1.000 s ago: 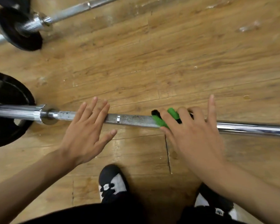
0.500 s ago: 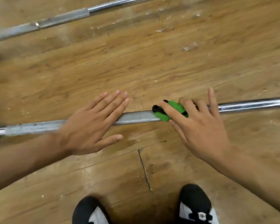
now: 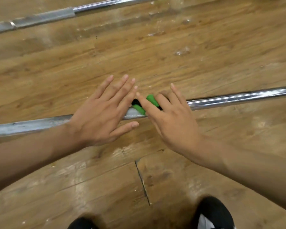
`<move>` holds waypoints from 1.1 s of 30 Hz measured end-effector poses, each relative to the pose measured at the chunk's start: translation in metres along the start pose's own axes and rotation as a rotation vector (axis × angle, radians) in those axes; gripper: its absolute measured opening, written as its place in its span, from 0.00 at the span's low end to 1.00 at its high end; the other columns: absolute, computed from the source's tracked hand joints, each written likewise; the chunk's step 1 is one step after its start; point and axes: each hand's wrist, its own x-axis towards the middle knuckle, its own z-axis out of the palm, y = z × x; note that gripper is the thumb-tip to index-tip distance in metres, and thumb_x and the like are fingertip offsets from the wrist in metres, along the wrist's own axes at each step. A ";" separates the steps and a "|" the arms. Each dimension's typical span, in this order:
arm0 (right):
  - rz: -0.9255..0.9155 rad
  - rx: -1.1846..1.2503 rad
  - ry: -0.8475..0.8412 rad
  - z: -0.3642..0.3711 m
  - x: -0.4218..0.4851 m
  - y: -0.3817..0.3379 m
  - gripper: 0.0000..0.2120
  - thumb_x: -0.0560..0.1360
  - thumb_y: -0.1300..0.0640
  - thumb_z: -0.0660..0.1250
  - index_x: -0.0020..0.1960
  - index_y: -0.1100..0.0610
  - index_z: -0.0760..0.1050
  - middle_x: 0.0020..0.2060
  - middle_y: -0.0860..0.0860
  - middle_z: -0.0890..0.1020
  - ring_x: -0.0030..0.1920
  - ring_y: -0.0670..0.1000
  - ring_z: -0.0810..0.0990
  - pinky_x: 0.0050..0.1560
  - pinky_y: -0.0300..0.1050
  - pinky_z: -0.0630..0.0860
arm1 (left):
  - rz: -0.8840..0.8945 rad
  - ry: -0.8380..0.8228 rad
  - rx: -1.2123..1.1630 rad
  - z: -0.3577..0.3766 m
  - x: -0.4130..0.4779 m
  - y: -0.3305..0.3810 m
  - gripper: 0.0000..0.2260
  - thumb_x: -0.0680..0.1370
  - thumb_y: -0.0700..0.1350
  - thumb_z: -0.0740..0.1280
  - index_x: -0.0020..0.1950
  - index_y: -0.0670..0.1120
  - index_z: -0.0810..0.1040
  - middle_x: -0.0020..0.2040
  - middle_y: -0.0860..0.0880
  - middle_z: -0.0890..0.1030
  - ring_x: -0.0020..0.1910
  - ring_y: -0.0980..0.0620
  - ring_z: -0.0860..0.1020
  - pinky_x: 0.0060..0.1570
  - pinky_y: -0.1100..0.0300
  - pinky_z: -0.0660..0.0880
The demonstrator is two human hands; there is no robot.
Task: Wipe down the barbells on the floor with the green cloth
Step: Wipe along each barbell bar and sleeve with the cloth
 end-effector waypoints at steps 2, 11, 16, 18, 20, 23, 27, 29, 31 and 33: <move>-0.001 0.000 0.030 0.005 0.002 -0.005 0.23 0.85 0.55 0.57 0.79 0.52 0.69 0.58 0.57 0.80 0.61 0.63 0.78 0.79 0.64 0.59 | -0.095 0.018 0.036 0.001 -0.002 0.002 0.40 0.85 0.66 0.41 0.82 0.34 0.59 0.82 0.34 0.60 0.84 0.37 0.55 0.81 0.36 0.51; 0.279 -0.015 0.185 0.004 -0.030 0.058 0.20 0.85 0.54 0.59 0.76 0.52 0.73 0.63 0.60 0.78 0.65 0.66 0.74 0.80 0.65 0.55 | -0.309 0.120 0.008 0.002 -0.011 -0.004 0.34 0.86 0.64 0.45 0.81 0.41 0.65 0.83 0.35 0.57 0.84 0.37 0.52 0.82 0.39 0.46; 0.075 0.070 0.134 0.021 0.015 -0.027 0.26 0.82 0.60 0.61 0.80 0.51 0.68 0.73 0.58 0.75 0.73 0.67 0.70 0.80 0.64 0.50 | -0.391 0.083 0.058 0.006 -0.031 -0.018 0.32 0.86 0.63 0.47 0.82 0.42 0.64 0.84 0.36 0.58 0.84 0.37 0.52 0.82 0.38 0.46; 0.018 0.063 0.116 0.023 0.031 -0.046 0.26 0.83 0.58 0.59 0.80 0.50 0.66 0.74 0.57 0.75 0.74 0.66 0.70 0.81 0.64 0.49 | -0.405 0.112 0.075 0.009 -0.029 -0.019 0.31 0.87 0.61 0.48 0.81 0.43 0.66 0.83 0.37 0.60 0.84 0.38 0.54 0.82 0.38 0.48; -0.052 0.024 0.085 0.021 0.031 -0.038 0.25 0.84 0.57 0.60 0.80 0.49 0.66 0.72 0.57 0.76 0.73 0.64 0.72 0.80 0.65 0.49 | -0.405 0.150 0.078 0.011 -0.028 -0.019 0.30 0.86 0.61 0.49 0.81 0.43 0.67 0.83 0.37 0.60 0.84 0.38 0.55 0.82 0.38 0.50; -0.018 -0.051 0.101 0.014 0.004 0.012 0.23 0.84 0.55 0.64 0.79 0.48 0.69 0.67 0.56 0.78 0.69 0.62 0.76 0.80 0.66 0.53 | -0.400 0.172 0.068 0.014 -0.029 -0.022 0.31 0.85 0.63 0.50 0.80 0.44 0.68 0.83 0.37 0.59 0.84 0.38 0.54 0.81 0.38 0.50; 0.269 -0.048 0.105 -0.001 -0.030 0.068 0.20 0.87 0.51 0.57 0.78 0.49 0.70 0.67 0.57 0.77 0.67 0.65 0.74 0.79 0.68 0.54 | -0.405 0.187 0.074 0.018 -0.026 -0.023 0.31 0.84 0.63 0.52 0.78 0.43 0.70 0.83 0.38 0.61 0.84 0.37 0.55 0.81 0.38 0.51; 0.324 -0.003 0.103 -0.002 -0.018 0.050 0.21 0.87 0.52 0.53 0.78 0.51 0.70 0.66 0.58 0.78 0.67 0.67 0.73 0.79 0.67 0.54 | -0.420 0.192 0.071 0.018 -0.024 -0.022 0.31 0.84 0.62 0.52 0.78 0.43 0.71 0.82 0.38 0.62 0.83 0.37 0.56 0.81 0.38 0.52; 0.271 0.043 0.105 0.006 0.004 0.010 0.21 0.86 0.53 0.57 0.78 0.52 0.70 0.65 0.58 0.78 0.67 0.66 0.74 0.80 0.65 0.54 | -0.437 0.196 0.069 0.018 -0.022 -0.022 0.31 0.84 0.63 0.52 0.78 0.43 0.70 0.82 0.38 0.63 0.83 0.37 0.56 0.81 0.38 0.52; 0.171 0.082 0.089 0.014 0.026 -0.030 0.22 0.83 0.55 0.61 0.77 0.52 0.71 0.64 0.57 0.79 0.66 0.65 0.75 0.80 0.64 0.55 | -0.453 0.184 0.069 0.016 -0.022 -0.021 0.32 0.84 0.63 0.51 0.79 0.44 0.69 0.82 0.38 0.62 0.83 0.38 0.56 0.80 0.40 0.52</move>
